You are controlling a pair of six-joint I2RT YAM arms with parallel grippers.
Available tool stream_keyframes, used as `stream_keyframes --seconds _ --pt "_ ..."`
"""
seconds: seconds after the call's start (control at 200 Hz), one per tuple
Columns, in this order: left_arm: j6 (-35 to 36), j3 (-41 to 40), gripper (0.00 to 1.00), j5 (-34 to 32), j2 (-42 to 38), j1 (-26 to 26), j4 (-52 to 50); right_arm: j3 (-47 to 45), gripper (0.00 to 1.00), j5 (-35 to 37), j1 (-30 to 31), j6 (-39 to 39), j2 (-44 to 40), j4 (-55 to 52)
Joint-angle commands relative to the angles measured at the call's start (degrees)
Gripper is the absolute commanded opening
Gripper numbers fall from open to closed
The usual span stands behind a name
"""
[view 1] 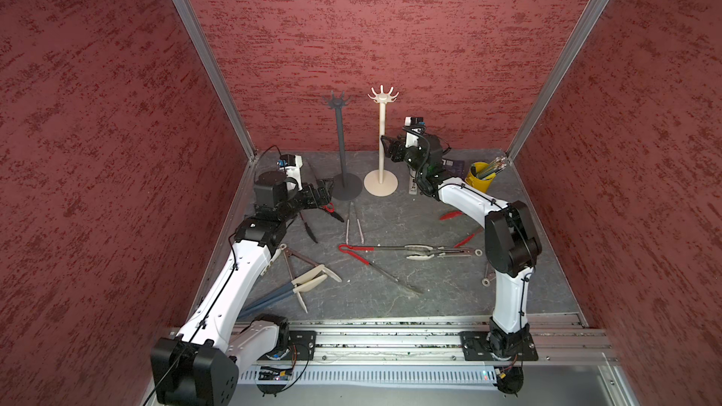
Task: Hang food tongs on kitchen utensil racks
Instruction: Move the rack to the center of the board.
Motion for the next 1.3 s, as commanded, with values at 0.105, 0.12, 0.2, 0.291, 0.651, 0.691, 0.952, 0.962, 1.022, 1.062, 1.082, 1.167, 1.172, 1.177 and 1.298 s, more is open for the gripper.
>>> stream_keyframes --seconds 0.105,0.12,0.2,0.291,0.651,0.691,0.952,0.962,1.022,1.062,1.082,1.167,1.172,1.177,1.298 --pt "0.62 -0.88 1.0 0.89 -1.7 1.26 -0.96 5.34 0.71 1.61 1.06 -2.37 3.36 1.75" --pt "0.62 -0.99 1.0 0.97 -1.83 1.3 -1.03 5.54 0.71 1.92 1.15 -2.65 3.49 1.85" --pt "0.58 -1.3 1.0 0.87 -2.41 1.61 -1.28 6.74 0.68 2.62 1.52 -3.62 4.43 2.14" --pt "0.36 -1.78 1.0 0.74 -2.94 1.95 -1.67 8.41 0.65 4.1 2.04 -5.37 5.62 1.78" --pt "-0.04 -2.59 1.0 0.42 -3.68 2.75 -2.97 11.73 0.45 9.71 3.46 -9.92 8.56 2.3" --pt "-0.16 -2.92 1.0 0.4 -3.82 2.75 -2.72 11.78 0.43 10.25 3.54 -10.34 8.64 2.67" --pt "-0.57 -3.96 1.0 0.74 -3.58 3.23 -1.26 14.36 0.33 11.11 3.66 -12.37 10.51 2.75" --pt "-0.53 -3.96 1.0 0.76 -3.55 3.24 -1.22 14.52 0.33 11.15 3.71 -12.49 10.61 2.75" --pt "-0.58 -3.97 1.0 0.8 -3.4 3.24 -1.17 15.32 0.3 11.11 3.7 -12.86 11.08 2.53" --pt "-0.61 -4.04 1.0 0.93 -3.4 3.3 -1.08 15.93 0.28 10.98 3.73 -12.88 11.42 2.27" --pt "-0.61 -4.01 1.0 1.02 -3.3 3.26 -0.96 16.21 0.28 10.86 3.73 -12.91 11.58 2.18" --pt "-0.71 -4.22 1.0 1.16 -3.26 3.32 -0.73 17.11 0.25 10.49 3.72 -13.38 12.05 1.74" --pt "-0.7 -4.23 1.0 1.15 -3.28 3.33 -0.75 17.13 0.25 10.49 3.77 -13.39 12.11 1.72" --pt "-0.66 -4.23 1.0 1.15 -3.25 3.33 -0.71 17.18 0.25 10.49 3.79 -13.44 12.09 1.7" --pt "-0.7 -4.32 1.0 1.17 -3.22 3.44 -0.59 17.03 0.15 10.76 3.81 -13.85 11.61 1.25"
